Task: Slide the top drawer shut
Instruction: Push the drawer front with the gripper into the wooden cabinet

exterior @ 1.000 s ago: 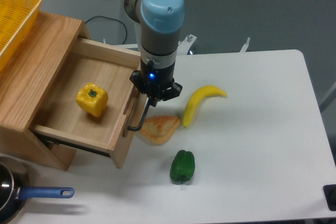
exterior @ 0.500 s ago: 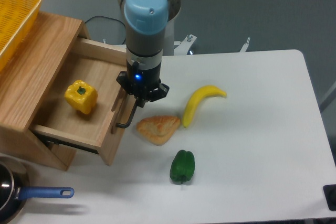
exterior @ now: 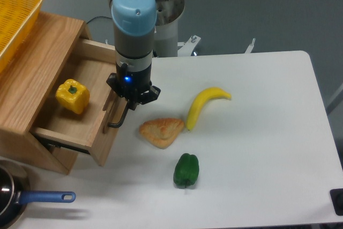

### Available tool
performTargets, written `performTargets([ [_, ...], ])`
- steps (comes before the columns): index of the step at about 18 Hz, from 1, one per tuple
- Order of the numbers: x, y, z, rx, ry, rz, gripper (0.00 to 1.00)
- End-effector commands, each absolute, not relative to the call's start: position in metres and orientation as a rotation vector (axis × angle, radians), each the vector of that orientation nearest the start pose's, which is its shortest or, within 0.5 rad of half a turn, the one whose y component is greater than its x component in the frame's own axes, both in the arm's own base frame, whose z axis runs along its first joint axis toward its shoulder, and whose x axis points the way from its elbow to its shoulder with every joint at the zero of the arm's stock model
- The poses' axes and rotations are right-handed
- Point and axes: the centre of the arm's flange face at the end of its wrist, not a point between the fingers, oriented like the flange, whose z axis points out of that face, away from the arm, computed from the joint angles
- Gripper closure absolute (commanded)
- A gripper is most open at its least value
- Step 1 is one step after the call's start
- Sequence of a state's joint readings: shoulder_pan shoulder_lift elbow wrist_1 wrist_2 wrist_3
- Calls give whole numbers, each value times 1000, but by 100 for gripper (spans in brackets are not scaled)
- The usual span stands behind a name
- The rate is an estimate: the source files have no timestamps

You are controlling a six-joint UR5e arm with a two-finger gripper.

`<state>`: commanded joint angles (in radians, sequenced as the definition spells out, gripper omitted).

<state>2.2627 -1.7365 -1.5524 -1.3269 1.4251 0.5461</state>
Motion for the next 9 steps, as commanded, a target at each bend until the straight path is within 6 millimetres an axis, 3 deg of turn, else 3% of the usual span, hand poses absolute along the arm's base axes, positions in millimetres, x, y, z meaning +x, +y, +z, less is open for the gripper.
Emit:
performTargets([
  [9, -225, 541, 436, -2971, -211, -103, 91],
])
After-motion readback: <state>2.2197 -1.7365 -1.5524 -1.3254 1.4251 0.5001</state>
